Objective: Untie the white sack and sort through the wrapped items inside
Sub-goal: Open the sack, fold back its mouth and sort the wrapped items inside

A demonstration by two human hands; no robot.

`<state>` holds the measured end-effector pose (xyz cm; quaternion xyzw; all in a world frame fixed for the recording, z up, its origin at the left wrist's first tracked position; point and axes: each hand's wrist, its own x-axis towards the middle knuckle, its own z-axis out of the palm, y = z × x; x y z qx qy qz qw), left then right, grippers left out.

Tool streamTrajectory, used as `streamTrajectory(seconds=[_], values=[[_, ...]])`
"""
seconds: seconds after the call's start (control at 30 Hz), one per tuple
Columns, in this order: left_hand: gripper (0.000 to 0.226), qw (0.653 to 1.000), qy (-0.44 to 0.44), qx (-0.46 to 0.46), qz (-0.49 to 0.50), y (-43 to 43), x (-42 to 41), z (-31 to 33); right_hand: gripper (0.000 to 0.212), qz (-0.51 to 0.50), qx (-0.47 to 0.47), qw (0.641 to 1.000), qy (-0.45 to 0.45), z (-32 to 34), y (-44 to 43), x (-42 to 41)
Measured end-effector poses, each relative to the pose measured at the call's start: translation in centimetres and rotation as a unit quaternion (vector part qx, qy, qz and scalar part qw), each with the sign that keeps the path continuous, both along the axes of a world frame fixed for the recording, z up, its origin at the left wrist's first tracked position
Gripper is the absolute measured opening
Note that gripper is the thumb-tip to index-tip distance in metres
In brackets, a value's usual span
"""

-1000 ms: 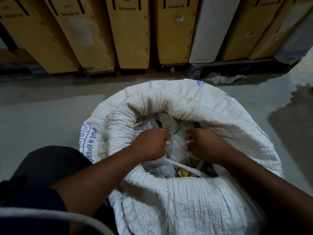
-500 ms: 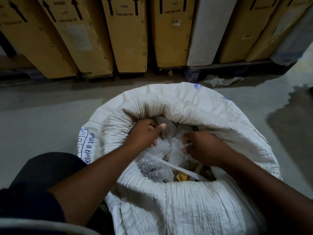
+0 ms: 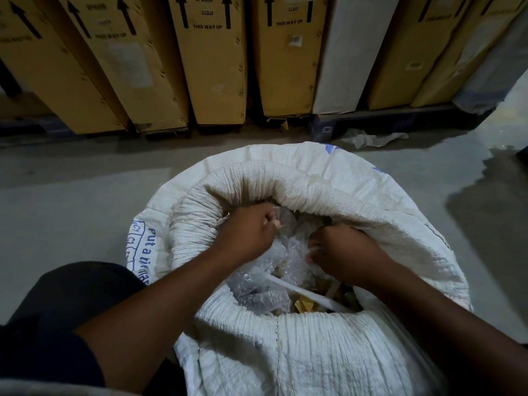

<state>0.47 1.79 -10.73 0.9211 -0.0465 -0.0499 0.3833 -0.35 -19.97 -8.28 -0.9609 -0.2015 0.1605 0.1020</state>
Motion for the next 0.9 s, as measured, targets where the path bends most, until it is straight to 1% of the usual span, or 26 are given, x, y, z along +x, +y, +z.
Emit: streamTrajectory(seconds=[0.03, 0.07, 0.13, 0.17, 0.23, 0.33, 0.43, 0.5, 0.57, 0.63, 0.67, 0.7, 0.77, 0.8, 0.87, 0.9], values=[[0.024, 0.999, -0.02, 0.031, -0.02, -0.1, -0.4, 0.3, 0.029, 0.0, 0.009, 1.0, -0.003, -0.3, -0.1, -0.1], [0.03, 0.998, -0.027, 0.042, -0.038, -0.3, -0.8, 0.6, 0.028, -0.002, 0.021, 1.0, -0.005, -0.4, -0.2, -0.2], [0.039, 0.994, -0.042, 0.057, -0.079, -0.4, -1.4, 0.7, 0.021, -0.005, 0.05, 0.999, -0.011, -0.5, -0.6, -0.3], [0.039, 0.991, -0.056, 0.071, -0.103, -0.5, -1.6, 0.7, 0.016, -0.005, 0.064, 0.998, -0.018, -0.4, -0.8, -0.3], [0.032, 0.983, -0.07, 0.101, -0.138, -0.7, -1.9, 0.6, 0.011, -0.008, 0.087, 0.996, -0.03, -0.4, -0.8, -0.4], [0.036, 0.979, -0.079, 0.11, -0.151, -1.2, -2.4, -0.3, 0.012, -0.025, 0.117, 0.991, -0.058, -0.4, -0.4, -0.5], [0.041, 0.988, -0.069, 0.073, -0.117, -1.7, -2.5, -0.6, 0.005, -0.044, 0.142, 0.987, -0.06, -0.3, 0.1, -0.7], [0.042, 0.991, -0.058, 0.048, -0.112, -1.6, -2.0, -0.8, 0.017, -0.053, 0.158, 0.985, -0.054, -0.3, 0.5, -0.8], [0.032, 0.987, -0.061, 0.035, -0.143, -1.6, -1.5, -1.1, 0.022, -0.057, 0.176, 0.981, -0.055, -0.4, 0.8, -1.1], [0.019, 0.985, -0.059, 0.003, -0.162, -1.7, -1.6, -1.4, 0.013, -0.055, 0.186, 0.979, -0.062, -0.4, 1.1, -1.5], [0.019, 0.985, -0.062, -0.009, -0.161, -1.9, -1.7, -1.5, 0.006, -0.057, 0.191, 0.978, -0.063, -0.4, 1.2, -1.6], [0.023, 0.985, -0.065, -0.019, -0.157, -2.0, -1.8, -1.7, 0.006, -0.061, 0.201, 0.976, -0.06, -0.3, 1.2, -1.7], [0.024, 0.987, -0.064, -0.03, -0.141, -2.0, -1.8, -1.9, 0.02, -0.075, 0.217, 0.972, -0.053, -0.1, 1.2, -1.7], [0.024, 0.989, -0.061, -0.035, -0.132, -1.9, -1.7, -1.9, 0.021, -0.081, 0.222, 0.97, -0.048, 0.0, 1.2, -1.6], [0.025, 0.991, -0.053, -0.034, -0.117, -1.7, -1.4, -1.8, 0.015, -0.089, 0.222, 0.97, -0.028, 0.3, 1.0, -1.2], [0.025, 0.992, -0.052, -0.027, -0.114, -1.7, -1.3, -1.6, 0.021, -0.095, 0.216, 0.972, -0.021, 0.3, 0.8, -1.0]])
